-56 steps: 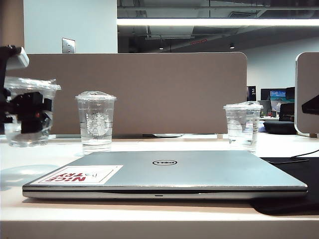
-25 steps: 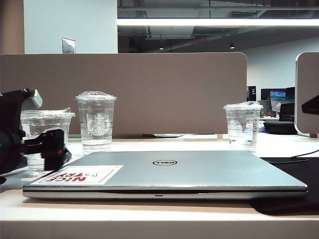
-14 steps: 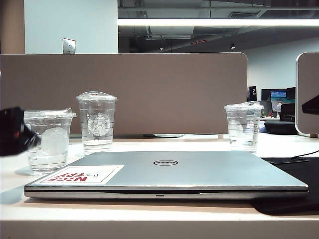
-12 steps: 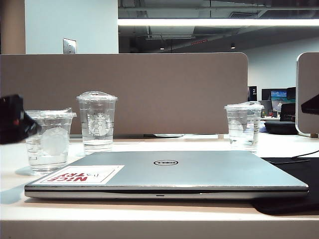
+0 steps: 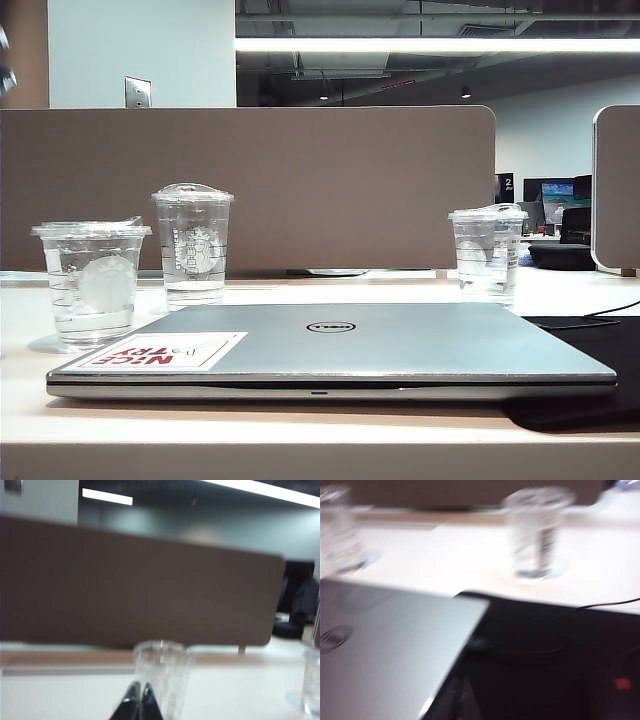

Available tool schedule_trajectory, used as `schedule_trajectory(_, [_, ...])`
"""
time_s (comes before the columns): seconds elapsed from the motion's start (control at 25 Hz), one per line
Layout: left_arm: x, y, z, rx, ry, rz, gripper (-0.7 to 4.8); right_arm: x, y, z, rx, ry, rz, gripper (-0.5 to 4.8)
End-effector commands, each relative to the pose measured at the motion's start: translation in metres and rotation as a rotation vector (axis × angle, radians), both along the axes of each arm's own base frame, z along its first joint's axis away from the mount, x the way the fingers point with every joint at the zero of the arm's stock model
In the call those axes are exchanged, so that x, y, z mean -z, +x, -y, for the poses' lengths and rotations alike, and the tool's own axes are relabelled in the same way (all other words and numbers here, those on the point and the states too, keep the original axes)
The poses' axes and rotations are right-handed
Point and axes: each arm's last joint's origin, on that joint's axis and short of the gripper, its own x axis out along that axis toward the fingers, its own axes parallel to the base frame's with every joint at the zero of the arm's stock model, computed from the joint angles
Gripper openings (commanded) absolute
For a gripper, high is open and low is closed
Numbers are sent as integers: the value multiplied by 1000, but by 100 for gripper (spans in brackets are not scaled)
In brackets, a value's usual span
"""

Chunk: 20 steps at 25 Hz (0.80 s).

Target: Pick up the coffee cup on the middle and place it on the left side of the laptop.

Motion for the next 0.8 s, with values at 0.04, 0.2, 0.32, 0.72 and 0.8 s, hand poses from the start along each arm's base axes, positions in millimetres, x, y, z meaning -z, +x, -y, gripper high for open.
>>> schedule_trajectory(0.04, [-6, -5, -2, -7, 2, 16, -6, -7, -2, 10, 92, 8, 87, -5])
schedule_trajectory(0.2, [-11, -11, -3, -15, 25, 16, -6, -12, -6, 15, 137, 13, 156, -5])
schedule_trajectory(0.32, [-23, -13, -4, -37, 86, 14, -6, -15, -9, 16, 146, 16, 194, -5])
schedule_trajectory(0.72, [-33, -29, -11, -120, 160, -86, -6, -16, -9, 19, 174, 14, 207, -5])
schedule_trajectory(0.8, [-32, -31, -11, -119, 163, -98, -6, -16, -9, 20, 189, 12, 207, -5])
